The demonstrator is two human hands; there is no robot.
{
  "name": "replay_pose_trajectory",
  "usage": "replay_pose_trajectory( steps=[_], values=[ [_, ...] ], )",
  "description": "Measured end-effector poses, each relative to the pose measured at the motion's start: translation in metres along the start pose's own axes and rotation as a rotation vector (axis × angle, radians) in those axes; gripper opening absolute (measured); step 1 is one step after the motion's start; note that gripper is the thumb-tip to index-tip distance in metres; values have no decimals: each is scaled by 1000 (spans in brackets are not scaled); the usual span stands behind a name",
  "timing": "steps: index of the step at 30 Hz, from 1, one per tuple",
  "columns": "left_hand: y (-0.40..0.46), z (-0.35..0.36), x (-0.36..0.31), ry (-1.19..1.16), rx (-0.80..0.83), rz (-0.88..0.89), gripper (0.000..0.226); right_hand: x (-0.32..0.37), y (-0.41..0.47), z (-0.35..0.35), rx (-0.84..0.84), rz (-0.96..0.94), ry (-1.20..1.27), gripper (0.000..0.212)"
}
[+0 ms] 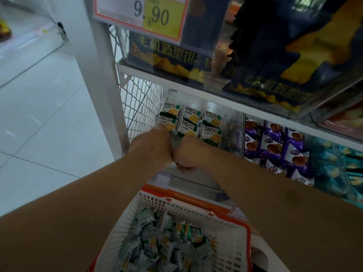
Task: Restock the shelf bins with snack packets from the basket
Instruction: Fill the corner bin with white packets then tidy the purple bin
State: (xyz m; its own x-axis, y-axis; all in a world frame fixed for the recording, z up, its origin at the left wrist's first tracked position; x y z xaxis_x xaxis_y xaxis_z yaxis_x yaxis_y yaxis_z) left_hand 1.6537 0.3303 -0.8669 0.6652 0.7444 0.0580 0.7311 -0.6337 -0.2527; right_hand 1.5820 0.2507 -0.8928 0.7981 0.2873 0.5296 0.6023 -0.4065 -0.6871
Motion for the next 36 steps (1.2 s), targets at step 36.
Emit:
replay_pose_trajectory(
  steps=[36],
  values=[
    [-10, 1, -4, -227, 79, 95, 51, -2, -12, -50, -270, -107, -447, 28]
  ],
)
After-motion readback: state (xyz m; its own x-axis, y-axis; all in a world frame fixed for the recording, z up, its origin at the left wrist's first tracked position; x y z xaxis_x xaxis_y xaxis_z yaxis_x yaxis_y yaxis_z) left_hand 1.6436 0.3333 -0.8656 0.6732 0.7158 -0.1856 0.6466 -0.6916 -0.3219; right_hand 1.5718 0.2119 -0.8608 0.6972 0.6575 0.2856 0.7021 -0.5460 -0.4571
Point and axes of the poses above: each hand's wrist, its own y-axis towards the middle knuckle, its own z-axis out of the palm, x = y × z, the point moved 8 cm from there along y, towards the middle knuckle, and after that the axes turned 14 degrees about y, right-handed, at the moved point
